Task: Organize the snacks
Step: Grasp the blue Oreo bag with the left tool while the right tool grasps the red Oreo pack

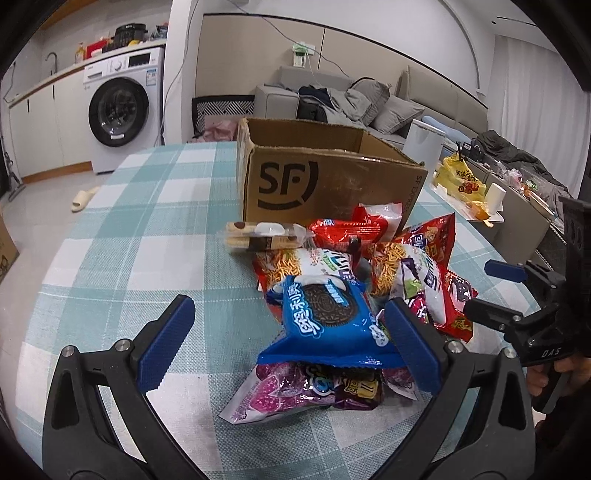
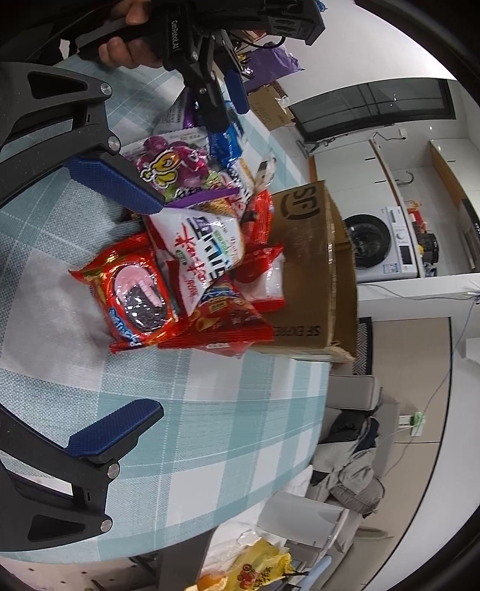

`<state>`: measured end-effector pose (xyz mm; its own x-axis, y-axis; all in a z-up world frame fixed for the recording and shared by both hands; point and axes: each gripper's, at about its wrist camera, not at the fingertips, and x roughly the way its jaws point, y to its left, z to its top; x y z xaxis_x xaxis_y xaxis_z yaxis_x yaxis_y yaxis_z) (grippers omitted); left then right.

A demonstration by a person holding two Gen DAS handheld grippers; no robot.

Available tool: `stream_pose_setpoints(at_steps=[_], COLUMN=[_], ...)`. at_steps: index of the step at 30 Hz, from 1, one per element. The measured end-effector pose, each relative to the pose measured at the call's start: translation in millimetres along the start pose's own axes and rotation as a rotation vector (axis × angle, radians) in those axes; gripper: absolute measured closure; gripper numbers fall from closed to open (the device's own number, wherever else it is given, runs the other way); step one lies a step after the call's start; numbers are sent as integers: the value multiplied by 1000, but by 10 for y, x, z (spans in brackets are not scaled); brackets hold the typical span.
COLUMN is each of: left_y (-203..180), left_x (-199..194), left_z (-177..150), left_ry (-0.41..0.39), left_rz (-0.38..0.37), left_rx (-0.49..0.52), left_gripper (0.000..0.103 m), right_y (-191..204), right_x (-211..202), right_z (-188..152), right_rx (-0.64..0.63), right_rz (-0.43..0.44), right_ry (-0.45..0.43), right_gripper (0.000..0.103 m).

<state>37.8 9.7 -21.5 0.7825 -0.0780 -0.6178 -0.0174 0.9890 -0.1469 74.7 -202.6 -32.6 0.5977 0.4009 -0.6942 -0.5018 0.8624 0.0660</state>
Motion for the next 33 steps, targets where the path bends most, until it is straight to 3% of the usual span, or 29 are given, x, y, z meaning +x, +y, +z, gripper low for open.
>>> stream_pose_setpoints(at_steps=[12,16,21,24,26,32,33], left_y=[-33,-55,-36,-45,-61,-100,-99], left_x=[73,87,121,126,121,60,47], left_z=[-13,-14,-5,-3,-6,-27,-29], left_ry=[38,41,52,49,50,22,18], left_rz=[-58,-60,-74,-91,-109,-111,-111], left_rx=[12,23,16,18,26,54,55], left_gripper=[1,4,20,31,39,41,50], right_y=[-18,-23,-26,1,10,-14,-29], right_x=[226,304,381,387,382,306,287], right_z=[-57,-67,-72,-61,-60,-89,-94], right_rx=[-21,-38,-45,-54,-59,-59,-56], right_rz=[12,17,36,41,41,45,42], right_ry=[129,165,183,181,175,149,145], right_gripper=[5,15,21,29,40,51,52])
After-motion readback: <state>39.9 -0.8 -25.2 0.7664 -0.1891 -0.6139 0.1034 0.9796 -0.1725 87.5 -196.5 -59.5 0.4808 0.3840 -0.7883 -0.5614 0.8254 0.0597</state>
